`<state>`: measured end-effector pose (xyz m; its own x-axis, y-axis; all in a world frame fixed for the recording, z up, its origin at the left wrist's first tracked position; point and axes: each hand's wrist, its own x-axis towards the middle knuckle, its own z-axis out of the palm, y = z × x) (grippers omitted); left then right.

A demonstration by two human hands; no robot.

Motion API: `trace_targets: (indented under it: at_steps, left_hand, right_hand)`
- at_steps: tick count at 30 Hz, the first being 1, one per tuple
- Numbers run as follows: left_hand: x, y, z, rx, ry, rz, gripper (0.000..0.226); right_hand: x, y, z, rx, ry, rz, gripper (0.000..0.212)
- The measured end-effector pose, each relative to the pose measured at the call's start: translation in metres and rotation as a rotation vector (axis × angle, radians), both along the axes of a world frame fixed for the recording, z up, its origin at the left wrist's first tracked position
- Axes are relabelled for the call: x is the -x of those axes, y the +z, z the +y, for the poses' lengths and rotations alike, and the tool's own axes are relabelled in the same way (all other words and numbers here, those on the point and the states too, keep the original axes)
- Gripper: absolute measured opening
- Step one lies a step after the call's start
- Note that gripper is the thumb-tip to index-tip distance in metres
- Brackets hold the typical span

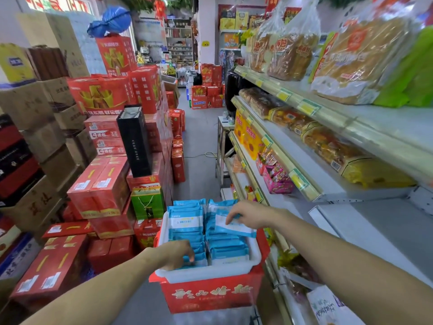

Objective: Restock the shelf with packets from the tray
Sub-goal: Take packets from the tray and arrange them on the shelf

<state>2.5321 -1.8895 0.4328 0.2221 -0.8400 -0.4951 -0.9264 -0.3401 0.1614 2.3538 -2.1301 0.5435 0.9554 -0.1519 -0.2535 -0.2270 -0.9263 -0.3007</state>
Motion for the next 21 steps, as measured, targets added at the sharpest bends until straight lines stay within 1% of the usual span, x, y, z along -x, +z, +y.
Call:
trace_targets:
  at_steps: [4,5,9,13,15,18,21]
  left_hand:
    - [0.000,-0.013,0.000,-0.028,0.030,0.017,0.052]
    - [0.000,-0.015,-0.001,-0.027,0.035,0.019,0.052]
    - [0.002,-0.018,-0.004,0.026,0.026,0.020,0.039]
    - [-0.001,-0.022,-0.001,0.089,0.007,0.029,0.042]
    - [-0.001,-0.019,0.001,0.109,-0.038,0.007,0.044]
    - [-0.004,-0.005,0.000,0.155,-0.098,-0.024,0.042]
    - [-0.016,0.032,-0.009,0.256,-0.104,-0.008,0.039]
  right_hand:
    - [0.009,0.023,-0.010,0.008,-0.024,-0.034,0.044]
    - [0.011,0.029,-0.010,0.011,-0.016,-0.046,0.044]
    - [0.017,0.047,-0.013,0.013,-0.002,-0.061,0.043]
    - [0.023,0.060,-0.016,0.007,-0.039,-0.050,0.041]
    - [0.026,0.070,-0.016,0.013,-0.037,-0.052,0.041]
    - [0.029,0.086,-0.018,0.019,-0.043,-0.055,0.041]
    - [0.033,0.103,-0.025,0.041,-0.062,-0.076,0.042]
